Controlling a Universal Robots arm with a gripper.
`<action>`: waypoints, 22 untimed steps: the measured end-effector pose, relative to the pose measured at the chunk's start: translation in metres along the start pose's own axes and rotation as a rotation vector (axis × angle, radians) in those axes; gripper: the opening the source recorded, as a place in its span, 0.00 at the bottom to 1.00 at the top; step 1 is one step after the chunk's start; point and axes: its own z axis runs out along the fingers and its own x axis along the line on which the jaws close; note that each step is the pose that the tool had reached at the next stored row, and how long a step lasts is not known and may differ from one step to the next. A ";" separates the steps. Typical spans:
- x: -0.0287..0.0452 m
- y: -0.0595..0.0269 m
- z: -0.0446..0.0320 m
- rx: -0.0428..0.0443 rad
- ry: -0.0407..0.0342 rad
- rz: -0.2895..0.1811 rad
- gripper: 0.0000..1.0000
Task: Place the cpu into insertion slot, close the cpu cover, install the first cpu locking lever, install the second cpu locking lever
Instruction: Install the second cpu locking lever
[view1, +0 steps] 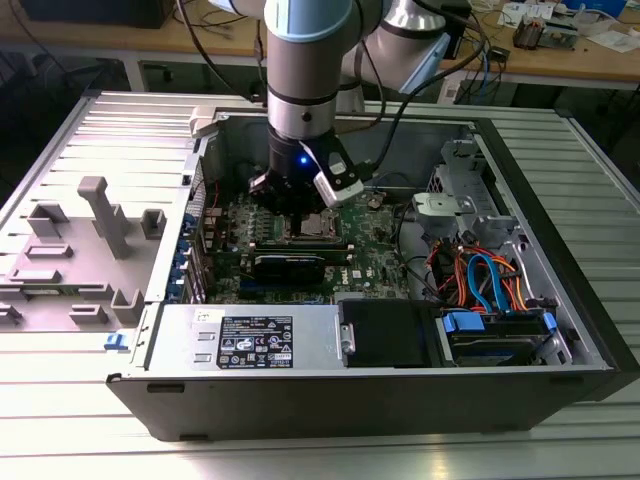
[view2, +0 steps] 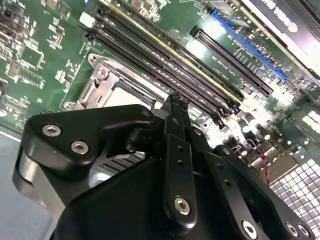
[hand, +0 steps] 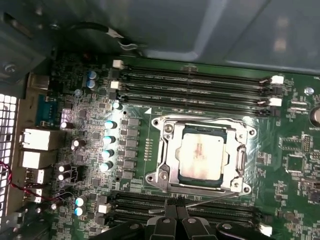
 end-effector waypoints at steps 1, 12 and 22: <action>0.0008 -0.0001 0.0004 -0.0002 0.0000 -0.005 0.12; 0.0089 -0.0009 0.0097 0.0003 0.0003 -0.027 0.12; 0.0149 0.0016 0.0238 -0.0066 -0.0007 -0.054 0.12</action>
